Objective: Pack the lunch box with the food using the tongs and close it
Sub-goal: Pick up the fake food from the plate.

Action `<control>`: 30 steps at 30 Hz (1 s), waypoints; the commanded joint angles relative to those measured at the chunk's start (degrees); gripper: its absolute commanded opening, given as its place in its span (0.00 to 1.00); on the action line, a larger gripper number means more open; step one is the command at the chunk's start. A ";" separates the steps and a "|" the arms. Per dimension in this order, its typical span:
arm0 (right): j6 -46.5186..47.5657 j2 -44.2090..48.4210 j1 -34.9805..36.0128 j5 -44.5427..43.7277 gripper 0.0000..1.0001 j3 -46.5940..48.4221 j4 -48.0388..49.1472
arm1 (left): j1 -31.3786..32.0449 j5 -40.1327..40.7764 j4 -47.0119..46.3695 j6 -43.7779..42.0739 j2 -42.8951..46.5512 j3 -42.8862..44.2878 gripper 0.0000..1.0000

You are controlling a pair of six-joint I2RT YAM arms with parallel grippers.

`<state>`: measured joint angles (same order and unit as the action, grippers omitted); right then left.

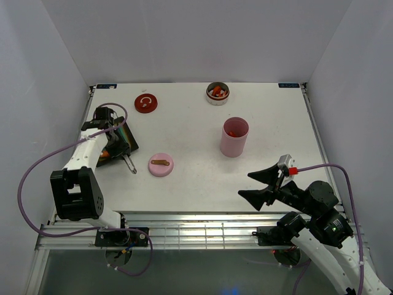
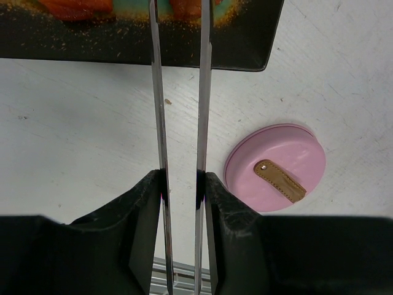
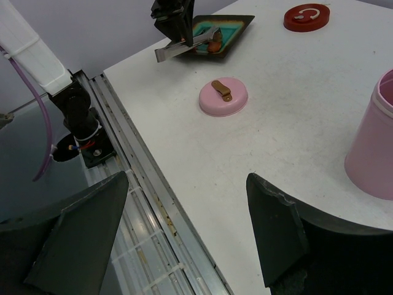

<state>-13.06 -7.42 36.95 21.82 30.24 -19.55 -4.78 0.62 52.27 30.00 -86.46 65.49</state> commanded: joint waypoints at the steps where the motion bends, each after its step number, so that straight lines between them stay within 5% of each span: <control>1: 0.67 0.74 0.49 -0.64 0.83 2.10 1.27 | -0.23 0.34 -0.51 -0.03 3.92 2.44 0.35; 19: 0.49 0.56 0.49 -0.82 0.84 1.84 1.45 | -0.23 3.33 2.13 -1.08 6.56 6.93 0.31; 30: 0.40 0.21 0.49 -1.34 0.84 1.67 1.80 | -0.32 3.68 2.13 -2.49 8.67 7.45 0.20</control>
<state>-13.06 -7.42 37.06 21.10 30.24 -19.55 -4.78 3.64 55.24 28.40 -81.12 70.26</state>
